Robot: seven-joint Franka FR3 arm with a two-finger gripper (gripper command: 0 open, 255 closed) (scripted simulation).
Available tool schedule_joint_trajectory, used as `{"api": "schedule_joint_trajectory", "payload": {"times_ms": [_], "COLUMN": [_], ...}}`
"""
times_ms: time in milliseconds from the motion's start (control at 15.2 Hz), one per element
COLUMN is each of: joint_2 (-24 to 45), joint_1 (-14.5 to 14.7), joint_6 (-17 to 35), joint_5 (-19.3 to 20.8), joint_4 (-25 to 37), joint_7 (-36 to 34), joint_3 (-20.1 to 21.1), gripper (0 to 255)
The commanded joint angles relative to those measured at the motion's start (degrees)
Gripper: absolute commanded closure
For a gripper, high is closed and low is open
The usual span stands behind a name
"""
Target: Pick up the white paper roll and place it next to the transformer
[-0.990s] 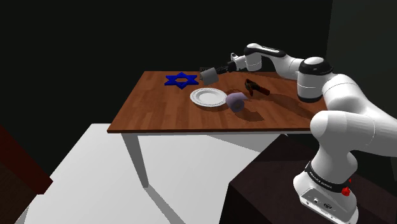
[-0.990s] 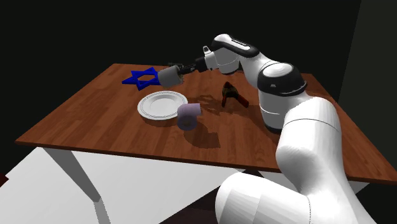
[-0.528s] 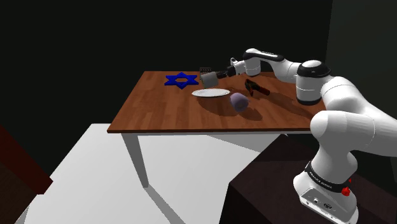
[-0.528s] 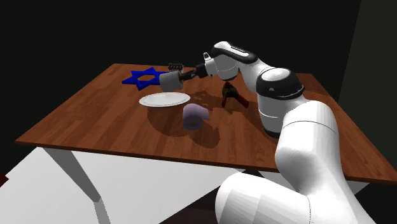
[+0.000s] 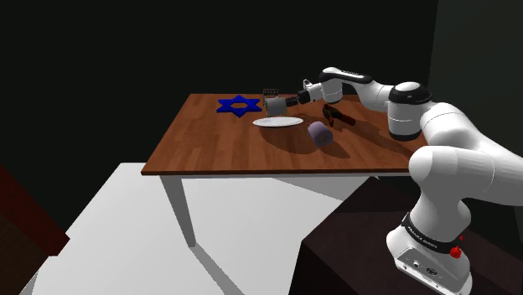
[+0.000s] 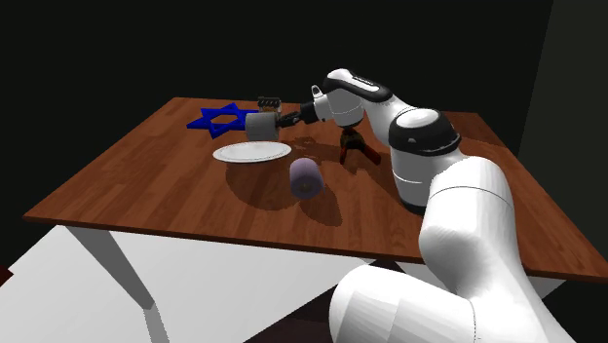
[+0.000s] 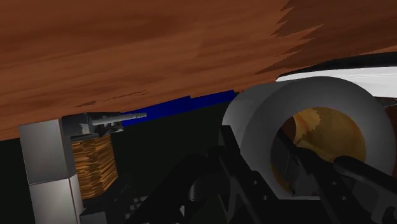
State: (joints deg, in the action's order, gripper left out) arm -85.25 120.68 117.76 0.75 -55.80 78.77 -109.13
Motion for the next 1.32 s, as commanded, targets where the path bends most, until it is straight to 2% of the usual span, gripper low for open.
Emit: {"api": "schedule_joint_trajectory", "payload": {"times_ms": [0, 66, 132, 462, 726, 1254], "joint_2": [-0.14, -0.14, -0.11, -0.14, 1.35, 1.35], "joint_1": [0.20, 0.20, 0.29, 0.20, -3.77, -3.77], "joint_6": [-0.05, -0.05, 0.02, -0.05, -4.08, -4.08], "joint_5": [0.07, 0.07, 0.06, 0.07, -0.10, -0.10], "joint_4": [-0.04, -0.04, -0.04, -0.04, -0.24, -0.24], "joint_7": [0.04, 0.04, -0.02, 0.04, 0.10, 0.10], "joint_3": [-0.12, -0.13, -0.11, -0.13, 0.16, 0.16], "gripper": [255, 255, 0, 0, 0, 0]}}
